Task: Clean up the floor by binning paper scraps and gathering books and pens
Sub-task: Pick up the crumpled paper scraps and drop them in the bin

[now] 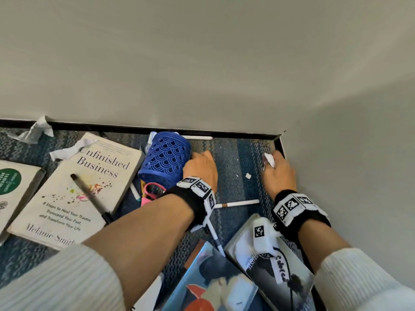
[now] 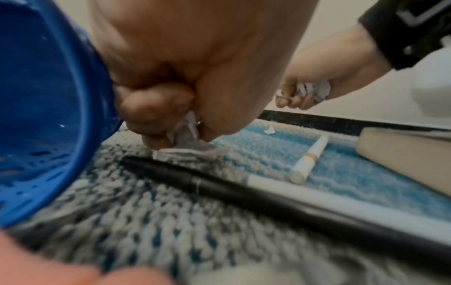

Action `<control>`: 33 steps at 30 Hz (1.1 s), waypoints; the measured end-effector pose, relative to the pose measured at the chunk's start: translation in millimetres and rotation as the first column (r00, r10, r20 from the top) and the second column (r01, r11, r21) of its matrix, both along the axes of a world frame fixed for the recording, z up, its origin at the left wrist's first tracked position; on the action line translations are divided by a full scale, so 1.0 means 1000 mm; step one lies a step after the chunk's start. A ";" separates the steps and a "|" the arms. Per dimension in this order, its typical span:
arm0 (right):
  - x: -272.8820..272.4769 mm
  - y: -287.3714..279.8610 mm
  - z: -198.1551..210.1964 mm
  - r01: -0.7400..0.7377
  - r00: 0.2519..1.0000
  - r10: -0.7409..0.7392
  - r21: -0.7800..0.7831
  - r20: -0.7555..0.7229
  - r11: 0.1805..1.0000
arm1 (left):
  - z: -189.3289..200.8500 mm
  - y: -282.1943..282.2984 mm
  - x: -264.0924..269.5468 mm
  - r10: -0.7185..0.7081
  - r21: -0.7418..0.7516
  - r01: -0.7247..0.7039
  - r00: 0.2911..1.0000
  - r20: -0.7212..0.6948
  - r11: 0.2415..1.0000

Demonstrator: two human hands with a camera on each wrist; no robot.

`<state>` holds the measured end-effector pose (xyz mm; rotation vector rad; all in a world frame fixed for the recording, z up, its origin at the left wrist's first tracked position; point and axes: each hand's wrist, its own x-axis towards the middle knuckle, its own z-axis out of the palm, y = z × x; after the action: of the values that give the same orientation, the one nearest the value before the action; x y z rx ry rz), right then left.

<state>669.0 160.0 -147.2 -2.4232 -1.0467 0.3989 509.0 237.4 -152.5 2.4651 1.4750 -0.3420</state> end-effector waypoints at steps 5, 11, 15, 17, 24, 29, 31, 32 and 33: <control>-0.003 -0.006 -0.005 -0.036 0.999 0.041 -0.254 0.013 0.967 | 0.002 -0.008 -0.007 -0.274 0.008 0.276 0.957 -0.097 0.961; -0.007 -0.003 -0.021 -0.148 0.985 0.173 -0.404 0.026 0.903 | 0.036 -0.014 -0.006 -0.334 0.102 0.329 0.941 0.044 0.939; -0.011 0.003 -0.017 -0.162 0.983 0.184 -0.370 0.026 0.915 | 0.070 0.004 -0.009 -0.229 0.166 0.191 0.938 0.261 0.968; -0.015 0.006 -0.013 -0.125 0.988 0.148 -0.327 0.048 0.937 | 0.075 0.021 -0.022 -0.183 0.219 0.117 0.933 0.309 0.969; -0.025 0.002 -0.007 -0.095 0.990 0.131 -0.416 0.058 0.904 | 0.050 0.053 -0.098 0.231 0.170 -0.300 0.913 0.338 0.939; -0.062 -0.004 0.007 -0.070 0.997 0.075 -0.167 0.026 0.984 | 0.031 0.039 -0.132 0.165 -0.046 -0.159 0.931 0.326 0.986; -0.081 -0.004 0.016 -0.027 1.000 0.028 -0.017 0.013 0.999 | 0.034 0.030 -0.130 0.163 -0.204 -0.079 0.884 0.439 0.976; -0.089 -0.004 0.022 -0.004 1.000 0.004 0.053 0.010 0.999 | 0.036 0.028 -0.131 0.163 -0.230 -0.061 0.874 0.457 0.971; -0.096 -0.005 0.027 0.015 1.000 -0.016 0.115 0.006 0.993 | 0.037 0.030 -0.132 0.166 -0.231 -0.064 0.875 0.455 0.971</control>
<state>572.9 154.7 -120.4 -2.3305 -1.0245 0.3160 377.4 267.4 -115.5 2.0821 1.2895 0.1224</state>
